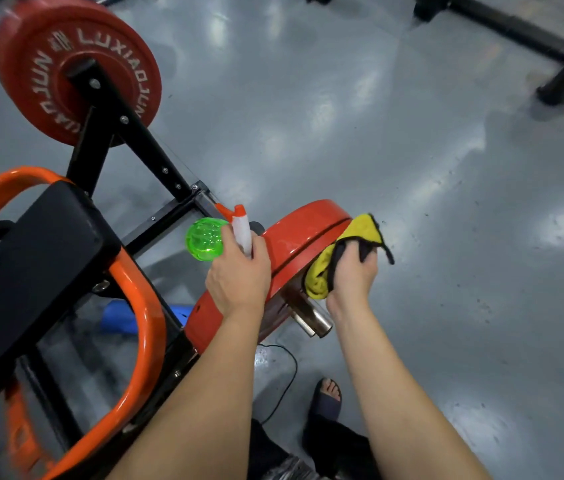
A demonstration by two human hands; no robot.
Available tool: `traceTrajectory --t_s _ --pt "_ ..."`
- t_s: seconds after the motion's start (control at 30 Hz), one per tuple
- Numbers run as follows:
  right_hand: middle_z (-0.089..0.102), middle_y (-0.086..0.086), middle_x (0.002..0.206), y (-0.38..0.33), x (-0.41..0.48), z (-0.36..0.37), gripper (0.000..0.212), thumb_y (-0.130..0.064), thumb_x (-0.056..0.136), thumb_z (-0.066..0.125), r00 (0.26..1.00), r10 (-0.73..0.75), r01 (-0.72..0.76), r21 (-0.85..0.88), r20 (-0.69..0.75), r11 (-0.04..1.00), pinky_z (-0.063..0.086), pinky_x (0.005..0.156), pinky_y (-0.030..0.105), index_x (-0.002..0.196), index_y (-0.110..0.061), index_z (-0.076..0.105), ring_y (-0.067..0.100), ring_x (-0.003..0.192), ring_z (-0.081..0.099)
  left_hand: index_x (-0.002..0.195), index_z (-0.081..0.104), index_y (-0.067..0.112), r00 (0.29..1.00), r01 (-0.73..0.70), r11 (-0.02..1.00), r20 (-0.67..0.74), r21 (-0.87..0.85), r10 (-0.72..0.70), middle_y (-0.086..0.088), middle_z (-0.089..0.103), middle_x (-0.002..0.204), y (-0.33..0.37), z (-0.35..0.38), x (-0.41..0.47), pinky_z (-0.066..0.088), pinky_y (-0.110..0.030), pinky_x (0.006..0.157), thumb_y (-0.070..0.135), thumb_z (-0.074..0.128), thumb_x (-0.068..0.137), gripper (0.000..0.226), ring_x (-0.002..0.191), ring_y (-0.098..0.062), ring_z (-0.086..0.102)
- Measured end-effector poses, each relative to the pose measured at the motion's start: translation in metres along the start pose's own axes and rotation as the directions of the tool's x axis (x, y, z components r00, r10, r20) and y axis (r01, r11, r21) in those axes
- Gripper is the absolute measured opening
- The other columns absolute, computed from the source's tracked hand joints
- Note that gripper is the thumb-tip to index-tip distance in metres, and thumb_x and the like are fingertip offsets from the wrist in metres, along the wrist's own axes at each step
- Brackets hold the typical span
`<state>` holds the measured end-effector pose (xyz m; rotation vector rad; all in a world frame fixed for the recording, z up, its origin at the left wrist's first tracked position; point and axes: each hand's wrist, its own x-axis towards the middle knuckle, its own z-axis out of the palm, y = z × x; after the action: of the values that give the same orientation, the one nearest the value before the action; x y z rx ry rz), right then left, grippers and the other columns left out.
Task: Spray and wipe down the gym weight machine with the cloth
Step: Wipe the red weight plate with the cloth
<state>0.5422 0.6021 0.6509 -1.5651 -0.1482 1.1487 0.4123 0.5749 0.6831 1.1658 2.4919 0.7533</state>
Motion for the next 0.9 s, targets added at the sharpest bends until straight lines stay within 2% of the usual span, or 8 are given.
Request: traceTrajectory --t_s 0.07,0.2,0.33,0.4,0.6,0.73,0.8,0.9 --pt "0.073 -0.010 0.109 -0.006 -0.007 0.003 0.036 -0.043 0.100 0.061 1.000 -0.015 0.015 -0.021 0.006 1.000 0.057 0.073 0.024 0.133 -0.030 0.058 0.009 0.091 0.070 0.125 0.051 0.021 1.000 -0.004 1.000 -0.005 0.000 0.004 -0.018 0.068 0.081 0.000 0.000 0.000 0.042 -0.044 0.070 0.046 0.046 0.098 0.036 0.079 -0.044 0.065" --pt "0.061 -0.013 0.126 0.020 -0.040 -0.003 0.041 -0.033 0.104 0.052 1.000 -0.023 0.022 -0.175 -0.003 0.984 0.042 0.086 0.021 0.144 -0.024 0.049 0.010 0.107 0.057 0.129 0.051 0.022 1.000 0.003 1.000 -0.001 -0.019 -0.003 -0.018 0.069 0.082 0.000 0.000 -0.001 0.046 -0.046 0.074 0.047 0.045 0.097 0.040 0.081 -0.044 0.065" --pt "0.069 0.012 0.116 0.061 -0.068 -0.016 0.032 -0.032 0.099 0.051 0.913 0.404 -0.377 -0.262 0.056 0.888 0.055 0.086 0.037 0.117 -0.006 0.061 0.028 0.102 0.066 0.122 0.051 0.021 1.000 0.008 1.000 0.003 -0.016 -0.008 -0.020 0.068 0.081 0.000 -0.001 0.000 0.045 -0.047 0.073 0.047 0.045 0.097 0.036 0.081 -0.045 0.064" --pt "0.070 0.013 0.105 0.059 -0.067 -0.020 0.029 -0.032 0.098 0.055 0.863 0.499 -0.476 -0.205 0.080 0.855 0.059 0.082 0.039 0.110 -0.006 0.060 0.030 0.094 0.069 0.124 0.050 0.022 1.000 0.000 1.000 0.014 -0.011 0.000 -0.018 0.069 0.081 0.001 -0.001 -0.001 0.046 -0.047 0.074 0.047 0.045 0.097 0.038 0.081 -0.045 0.065" --pt "0.069 0.009 0.087 0.001 -0.004 -0.019 0.011 -0.017 0.096 0.065 0.982 0.135 -0.152 0.122 0.135 0.981 0.057 0.065 0.036 0.104 -0.011 0.063 0.026 0.078 0.065 0.124 0.051 0.022 1.000 0.002 1.000 -0.006 -0.023 -0.002 -0.017 0.069 0.080 -0.003 0.002 0.001 0.048 -0.047 0.076 0.051 0.041 0.094 0.042 0.081 -0.044 0.065" --pt "0.069 -0.002 0.115 -0.008 0.015 -0.013 0.038 -0.031 0.094 0.063 0.983 -0.031 0.018 0.073 0.178 0.997 0.054 0.088 0.038 0.131 -0.024 0.059 0.018 0.100 0.066 0.126 0.051 0.021 1.000 0.011 1.000 0.003 -0.010 -0.011 -0.017 0.069 0.081 0.000 0.001 0.001 0.044 -0.045 0.075 0.045 0.046 0.098 0.038 0.082 -0.043 0.064" --pt "0.069 -0.007 0.122 0.008 0.005 -0.014 0.042 -0.039 0.097 0.059 0.987 -0.027 0.029 -0.014 0.159 0.999 0.054 0.095 0.033 0.138 -0.028 0.054 0.011 0.109 0.067 0.126 0.051 0.021 1.000 0.008 1.000 0.008 -0.003 -0.008 -0.016 0.069 0.081 0.000 0.000 0.001 0.045 -0.045 0.075 0.046 0.046 0.098 0.038 0.081 -0.042 0.065" --pt "0.071 -0.004 0.120 0.041 -0.015 -0.021 0.036 -0.047 0.102 0.052 0.949 0.247 -0.244 -0.040 0.194 0.969 0.056 0.096 0.040 0.133 -0.029 0.055 0.015 0.108 0.069 0.121 0.050 0.022 1.000 0.004 1.000 0.012 -0.010 -0.004 -0.014 0.067 0.078 0.000 0.000 0.000 0.042 -0.044 0.072 0.045 0.046 0.099 0.033 0.078 -0.041 0.064"
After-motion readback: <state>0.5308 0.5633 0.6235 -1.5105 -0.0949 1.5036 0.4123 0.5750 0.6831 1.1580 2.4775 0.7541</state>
